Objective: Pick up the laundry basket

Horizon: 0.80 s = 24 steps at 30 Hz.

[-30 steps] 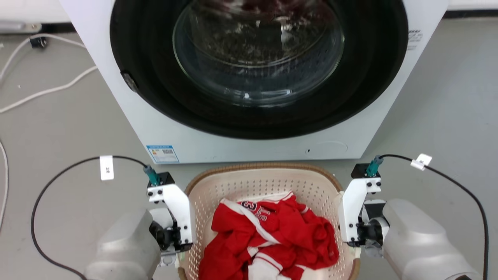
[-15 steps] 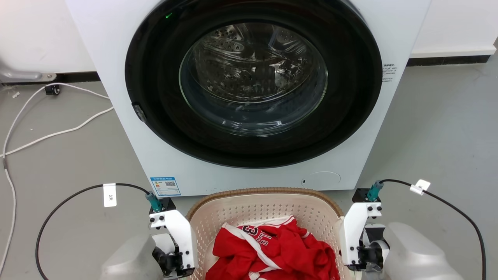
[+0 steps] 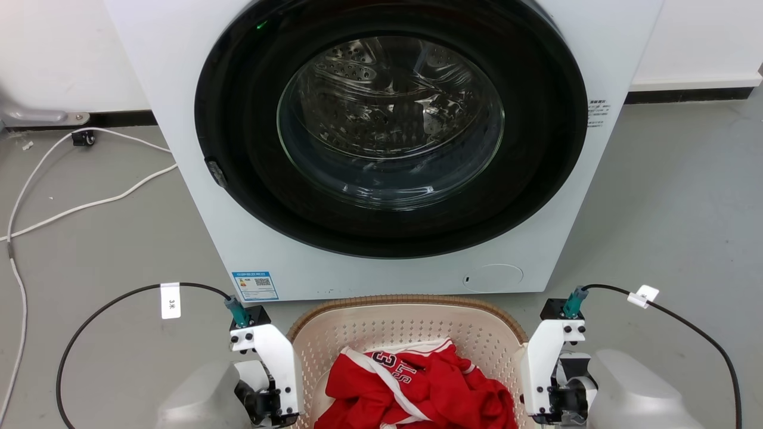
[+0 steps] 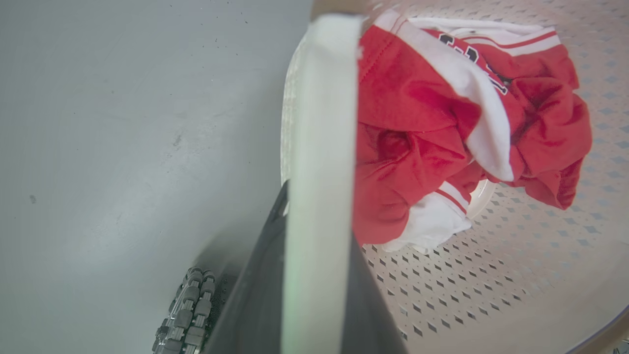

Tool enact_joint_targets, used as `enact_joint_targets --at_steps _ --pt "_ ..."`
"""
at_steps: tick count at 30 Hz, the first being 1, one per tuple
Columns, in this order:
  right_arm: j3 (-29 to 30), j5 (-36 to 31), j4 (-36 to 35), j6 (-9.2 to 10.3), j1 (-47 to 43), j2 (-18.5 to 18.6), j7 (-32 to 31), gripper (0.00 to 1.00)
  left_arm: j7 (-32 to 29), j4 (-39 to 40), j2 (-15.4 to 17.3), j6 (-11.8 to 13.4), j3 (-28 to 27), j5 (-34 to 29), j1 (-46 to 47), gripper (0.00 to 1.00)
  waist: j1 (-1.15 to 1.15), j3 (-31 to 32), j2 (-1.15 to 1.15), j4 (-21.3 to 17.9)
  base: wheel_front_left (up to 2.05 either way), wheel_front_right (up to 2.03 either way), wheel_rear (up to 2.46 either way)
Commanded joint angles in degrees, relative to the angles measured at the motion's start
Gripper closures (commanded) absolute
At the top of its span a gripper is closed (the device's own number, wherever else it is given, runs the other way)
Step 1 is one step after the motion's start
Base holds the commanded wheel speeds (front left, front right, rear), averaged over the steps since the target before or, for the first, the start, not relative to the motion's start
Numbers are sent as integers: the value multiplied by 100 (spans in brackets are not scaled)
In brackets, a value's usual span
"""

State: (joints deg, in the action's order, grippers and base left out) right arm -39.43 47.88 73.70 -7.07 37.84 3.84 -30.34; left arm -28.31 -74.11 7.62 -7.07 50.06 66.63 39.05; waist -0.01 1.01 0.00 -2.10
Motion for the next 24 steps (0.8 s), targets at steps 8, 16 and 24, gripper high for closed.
enact_joint_targets --at_steps 8,16,24 --pt "-51 80 -38 -76 -13 -175 -29 100 10 84 -210 -73 6 44 22 100 1 -3 0 2 0 0 0" --pt "-61 99 -26 -76 6 -176 -54 100 47 82 -228 -73 13 81 0 100 1 -9 0 -22 0 0 0" --pt "-65 120 -21 -76 29 -178 -1 100 50 81 -237 -74 43 102 2 100 1 -25 0 -22 0 0 0"
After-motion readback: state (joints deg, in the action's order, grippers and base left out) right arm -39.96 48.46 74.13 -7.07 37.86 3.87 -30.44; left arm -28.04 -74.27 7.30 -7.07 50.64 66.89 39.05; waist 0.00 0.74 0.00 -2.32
